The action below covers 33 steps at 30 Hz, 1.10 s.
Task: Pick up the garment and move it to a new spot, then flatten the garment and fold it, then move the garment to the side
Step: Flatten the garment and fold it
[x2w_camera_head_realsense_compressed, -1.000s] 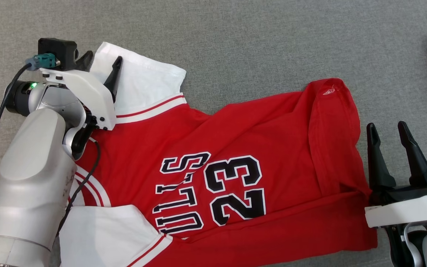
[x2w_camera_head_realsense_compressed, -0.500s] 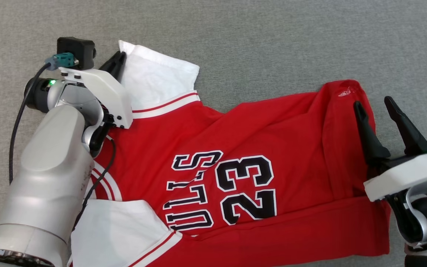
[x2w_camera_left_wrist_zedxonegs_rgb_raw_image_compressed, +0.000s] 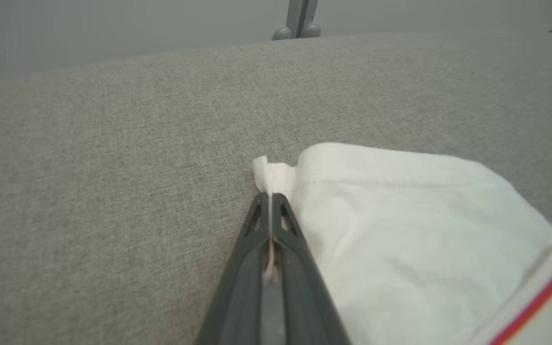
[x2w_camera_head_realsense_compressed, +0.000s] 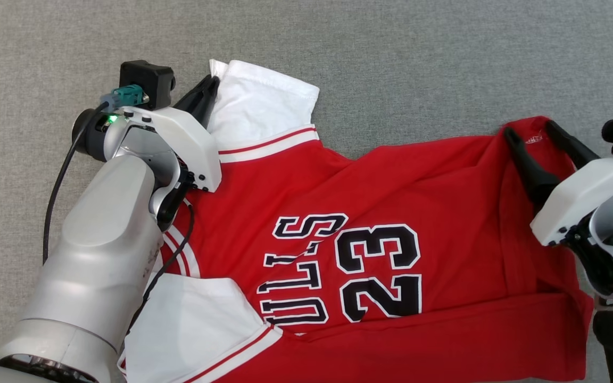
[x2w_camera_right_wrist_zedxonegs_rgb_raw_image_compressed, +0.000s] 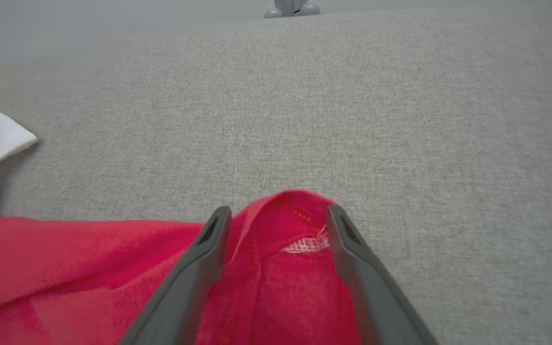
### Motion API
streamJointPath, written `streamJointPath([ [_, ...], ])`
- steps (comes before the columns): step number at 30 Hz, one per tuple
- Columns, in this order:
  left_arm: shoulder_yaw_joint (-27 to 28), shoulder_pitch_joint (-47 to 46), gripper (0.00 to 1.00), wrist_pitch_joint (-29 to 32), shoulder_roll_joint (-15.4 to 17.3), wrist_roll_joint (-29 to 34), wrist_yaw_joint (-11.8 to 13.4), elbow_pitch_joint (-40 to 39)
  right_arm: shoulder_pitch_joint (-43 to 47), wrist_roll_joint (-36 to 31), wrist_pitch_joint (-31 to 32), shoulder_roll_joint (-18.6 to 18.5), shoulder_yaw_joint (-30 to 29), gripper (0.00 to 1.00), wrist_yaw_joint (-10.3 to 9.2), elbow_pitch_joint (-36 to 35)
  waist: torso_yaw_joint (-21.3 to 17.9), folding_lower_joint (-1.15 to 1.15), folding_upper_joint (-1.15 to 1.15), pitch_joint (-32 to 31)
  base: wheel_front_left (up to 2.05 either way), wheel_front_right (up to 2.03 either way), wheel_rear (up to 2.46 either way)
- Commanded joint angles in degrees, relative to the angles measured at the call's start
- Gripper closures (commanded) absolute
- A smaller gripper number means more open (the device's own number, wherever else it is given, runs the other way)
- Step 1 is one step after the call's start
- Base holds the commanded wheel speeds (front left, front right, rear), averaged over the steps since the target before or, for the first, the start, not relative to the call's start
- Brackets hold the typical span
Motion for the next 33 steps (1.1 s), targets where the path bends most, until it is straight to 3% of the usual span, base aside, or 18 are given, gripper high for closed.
streamJointPath([
  [1, -0.64, -0.14, 1.00, -0.38, 0.20, -0.34, -0.25, 0.73, -1.03, -0.42, 1.40, 0.08, -1.09, 0.00, 0.03, 1.52, 0.32, 0.00, 0.00, 0.07, 0.00, 0.00, 0.00],
  [2, -0.86, -0.19, 1.00, -0.58, 0.23, -0.39, -0.28, 0.78, -1.35, -0.61, 1.99, 0.26, -1.44, 0.00, 0.03, 2.27, 0.41, 0.00, 0.00, 0.07, 0.00, 0.00, 0.00],
  [3, -1.06, -0.24, 1.00, -0.97, 0.23, -0.62, -0.30, 0.80, -1.71, -0.75, 2.50, 0.32, -1.82, 0.52, 0.03, 2.78, 0.51, 0.00, 0.00, 0.09, 0.00, 0.00, 0.00],
  [4, -1.24, -0.24, 1.00, -1.13, 0.24, -0.83, -0.30, 0.82, -1.90, -0.44, 3.12, 0.61, -1.97, 0.69, 0.03, 3.39, 0.59, 0.00, 0.00, 0.06, 0.00, 0.00, 0.00],
  [5, -1.43, -0.25, 1.00, -1.63, 0.35, -0.92, -0.31, 0.80, -2.02, -0.31, 3.38, 0.69, -2.08, 1.00, 0.03, 3.74, 0.65, 0.00, 0.00, 0.01, 0.00, 0.00, 0.00],
  [22, 0.38, -3.24, 1.00, -10.79, 3.55, -1.64, 0.94, -3.75, -8.07, 5.59, -3.26, -0.69, -4.10, 1.00, 0.02, 6.07, 0.54, 0.00, 0.00, -3.41, 0.00, 0.00, 0.00],
  [33, 1.90, 2.83, 1.00, -11.87, 6.79, -2.81, 2.42, -15.15, -4.90, 15.33, -4.20, -2.36, -1.97, 1.00, 0.03, 5.08, 0.93, 0.00, 0.00, -6.31, 0.00, 0.00, 0.00],
])
